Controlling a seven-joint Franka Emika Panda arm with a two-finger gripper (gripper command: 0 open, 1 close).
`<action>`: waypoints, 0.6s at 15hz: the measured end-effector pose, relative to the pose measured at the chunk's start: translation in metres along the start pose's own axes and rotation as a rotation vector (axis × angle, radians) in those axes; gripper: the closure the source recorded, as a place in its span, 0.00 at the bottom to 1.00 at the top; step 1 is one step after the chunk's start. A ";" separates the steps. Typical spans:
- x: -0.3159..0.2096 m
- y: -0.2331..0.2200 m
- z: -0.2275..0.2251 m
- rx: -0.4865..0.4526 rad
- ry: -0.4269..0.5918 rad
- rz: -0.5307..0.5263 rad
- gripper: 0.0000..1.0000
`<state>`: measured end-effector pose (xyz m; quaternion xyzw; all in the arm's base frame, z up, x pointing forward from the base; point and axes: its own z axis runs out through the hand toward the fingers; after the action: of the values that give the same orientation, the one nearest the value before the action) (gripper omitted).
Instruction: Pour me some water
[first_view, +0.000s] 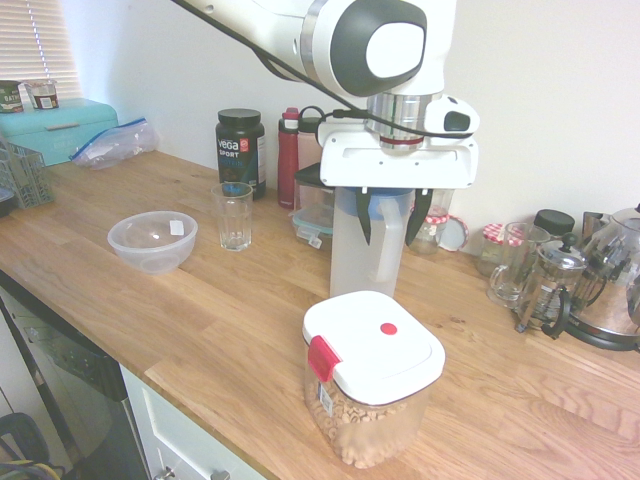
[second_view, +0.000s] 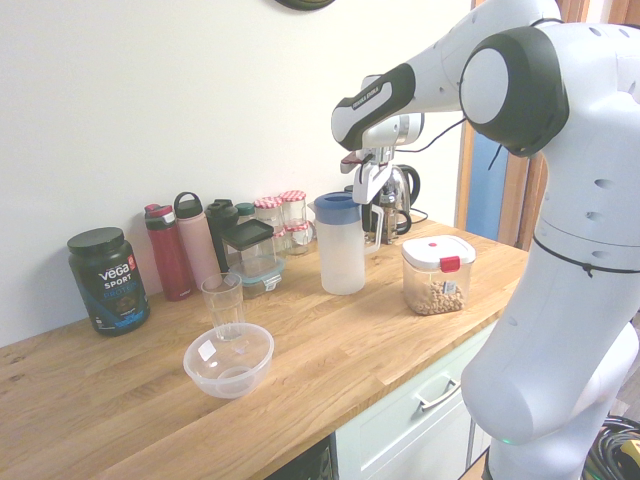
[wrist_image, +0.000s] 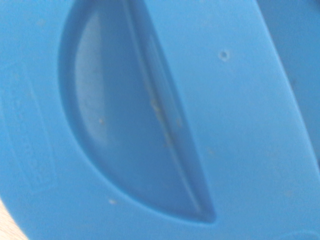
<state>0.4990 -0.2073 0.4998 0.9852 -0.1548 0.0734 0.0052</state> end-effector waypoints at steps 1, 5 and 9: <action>0.000 0.000 0.000 0.000 0.000 0.000 1.00; 0.000 0.000 0.000 0.000 -0.001 0.000 1.00; -0.002 0.003 0.001 0.004 -0.015 0.005 1.00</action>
<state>0.4965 -0.2092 0.4984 0.9853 -0.1574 0.0665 0.0021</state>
